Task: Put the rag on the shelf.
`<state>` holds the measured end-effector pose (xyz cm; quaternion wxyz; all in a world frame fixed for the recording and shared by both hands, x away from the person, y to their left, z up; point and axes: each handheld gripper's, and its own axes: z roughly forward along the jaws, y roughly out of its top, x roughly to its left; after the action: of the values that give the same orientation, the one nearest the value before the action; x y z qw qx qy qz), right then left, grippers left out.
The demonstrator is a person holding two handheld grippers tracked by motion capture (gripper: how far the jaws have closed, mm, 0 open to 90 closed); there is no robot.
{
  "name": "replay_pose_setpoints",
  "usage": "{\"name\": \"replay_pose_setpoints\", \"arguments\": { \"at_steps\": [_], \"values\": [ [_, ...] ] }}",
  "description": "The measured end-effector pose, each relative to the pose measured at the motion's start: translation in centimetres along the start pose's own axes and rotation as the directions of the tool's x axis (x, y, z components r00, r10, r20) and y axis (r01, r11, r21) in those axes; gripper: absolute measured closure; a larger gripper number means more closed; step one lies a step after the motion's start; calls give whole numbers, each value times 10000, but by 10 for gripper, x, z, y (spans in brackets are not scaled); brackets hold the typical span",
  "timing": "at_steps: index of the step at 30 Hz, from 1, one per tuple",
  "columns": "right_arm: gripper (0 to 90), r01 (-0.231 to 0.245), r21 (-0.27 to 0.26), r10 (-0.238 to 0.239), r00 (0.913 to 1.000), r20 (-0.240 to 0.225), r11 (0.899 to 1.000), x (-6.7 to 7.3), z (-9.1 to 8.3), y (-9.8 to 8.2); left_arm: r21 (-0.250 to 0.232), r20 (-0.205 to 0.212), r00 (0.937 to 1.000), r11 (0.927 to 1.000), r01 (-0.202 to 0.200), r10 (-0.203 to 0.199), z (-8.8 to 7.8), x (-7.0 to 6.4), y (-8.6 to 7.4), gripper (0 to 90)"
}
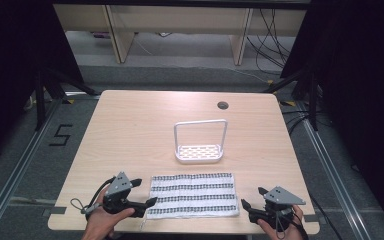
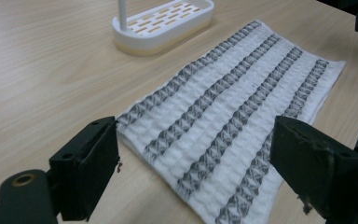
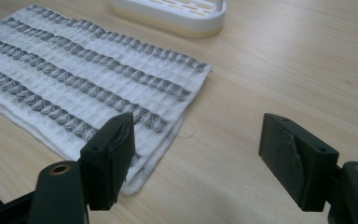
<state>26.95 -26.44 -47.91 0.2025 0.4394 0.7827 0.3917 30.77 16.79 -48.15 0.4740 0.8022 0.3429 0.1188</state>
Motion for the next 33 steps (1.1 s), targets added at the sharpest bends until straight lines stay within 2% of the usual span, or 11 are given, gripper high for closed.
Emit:
{"name": "replay_pose_setpoints", "arguments": {
  "at_steps": [4, 6, 7, 15, 19, 21, 24, 26, 27, 31, 33],
  "values": [
    [312, 199, -20, -199, 9993, -329, 9998, 4, 1, 0, 349, 260, 9984, 9981, -504, 495, 22, -7, 22, 202],
    [316, 350, -79, -351, 9992, -174, 9994, 3, 0, 1, 445, 348, 9968, 9963, -741, 726, 28, -8, 26, 208],
    [326, 174, -40, -176, 9991, -378, 9998, 5, 1, 0, 572, 476, 9947, 9940, -935, 909, 43, -11, 33, 210],
    [386, 369, 227, -354, 9975, -611, 9991, 12, 2, 1, 703, 953, 9876, 9888, -1320, 1250, 87, -26, 68, 204],
    [413, 403, 414, -374, 9970, -675, 9983, 16, 4, -1, 1012, 1452, 9775, 9805, -1683, 1528, 116, -37, 83, 212],
    [429, 768, 546, -724, 9943, -776, 9956, 13, 8, -2, 1334, 1692, 9683, 9692, -2072, 1837, 134, -45, 91, 217],
    [441, 621, 763, -565, 9956, -742, 9952, 15, 11, -3, 1510, 1733, 9662, 9643, -2175, 1908, 145, -46, 95, 224],
    [452, 1055, 927, -971, 9911, -907, 9901, 14, 15, -5, 1516, 1914, 9658, 9669, -2054, 1751, 160, -49, 98, 243],
    [454, 849, 1074, -748, 9926, -955, 9906, 17, 16, -5, 1516, 1914, 9658, 9669, -2054, 1751, 160, -49, 98, 250],
    [466, 1247, 1330, -1110, 9882, -1054, 9832, 21, 23, -5, 1898, 1999, 9502, 9419, -2771, 2392, 180, -57, 100, 264],
    [468, 1119, 1505, -968, 9898, -1042, 9823, 24, 25, -5, 1827, 2030, 9510, 9451, -2708, 2332, 187, -60, 103, 269]
  ]
}}
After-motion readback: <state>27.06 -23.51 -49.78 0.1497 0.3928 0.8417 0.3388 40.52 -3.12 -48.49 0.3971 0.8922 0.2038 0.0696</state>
